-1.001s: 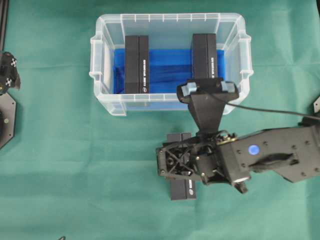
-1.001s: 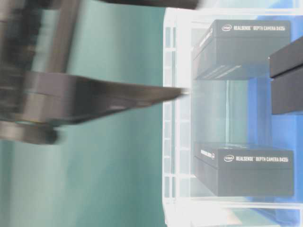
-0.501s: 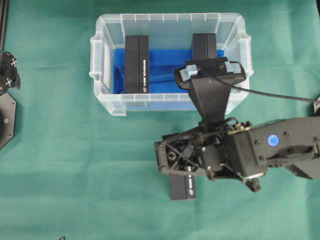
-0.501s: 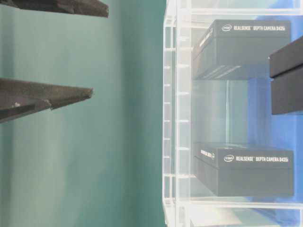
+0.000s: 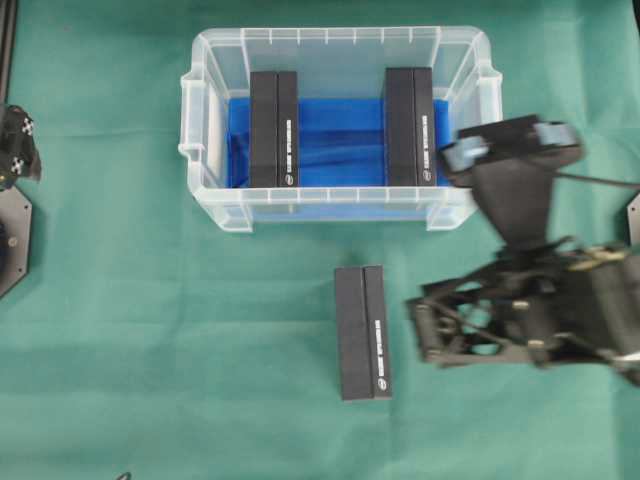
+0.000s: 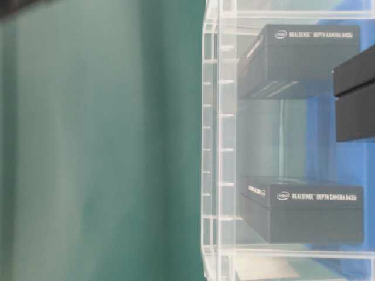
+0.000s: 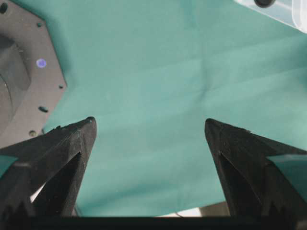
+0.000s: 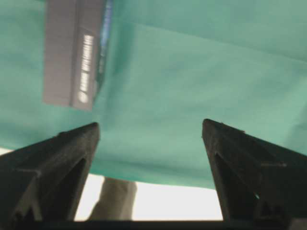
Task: Take out the box from the case.
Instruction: 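Lower the boxes onto the cloth and open the right gripper, then retract the right gripper to the right side, then move the left gripper over the left pair of black boxes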
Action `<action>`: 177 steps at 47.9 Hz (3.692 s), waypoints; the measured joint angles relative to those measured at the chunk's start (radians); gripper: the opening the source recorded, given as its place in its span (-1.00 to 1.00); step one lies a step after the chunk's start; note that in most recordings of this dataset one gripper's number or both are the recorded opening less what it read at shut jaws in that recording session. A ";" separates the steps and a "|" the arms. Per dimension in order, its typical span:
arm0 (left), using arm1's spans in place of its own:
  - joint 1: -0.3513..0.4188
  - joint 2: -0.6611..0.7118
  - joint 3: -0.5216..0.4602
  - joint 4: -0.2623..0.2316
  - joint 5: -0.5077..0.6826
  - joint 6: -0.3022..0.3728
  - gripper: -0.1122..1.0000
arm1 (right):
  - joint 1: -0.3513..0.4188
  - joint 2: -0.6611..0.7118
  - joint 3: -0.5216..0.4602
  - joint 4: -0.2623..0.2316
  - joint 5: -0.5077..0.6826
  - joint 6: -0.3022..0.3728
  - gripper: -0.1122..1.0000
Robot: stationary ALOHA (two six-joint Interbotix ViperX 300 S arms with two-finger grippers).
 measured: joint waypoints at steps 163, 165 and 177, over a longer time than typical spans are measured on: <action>0.071 0.347 -0.192 0.020 -0.209 0.081 0.89 | -0.707 -0.474 0.557 -0.021 -0.164 -0.664 0.71; 0.074 0.368 -0.210 0.020 -0.212 0.089 0.89 | -0.707 -0.477 0.557 -0.020 -0.164 -0.664 0.71; 0.086 0.497 -0.336 0.020 -0.218 0.123 0.89 | -0.692 -0.482 0.558 -0.011 -0.166 -0.664 0.71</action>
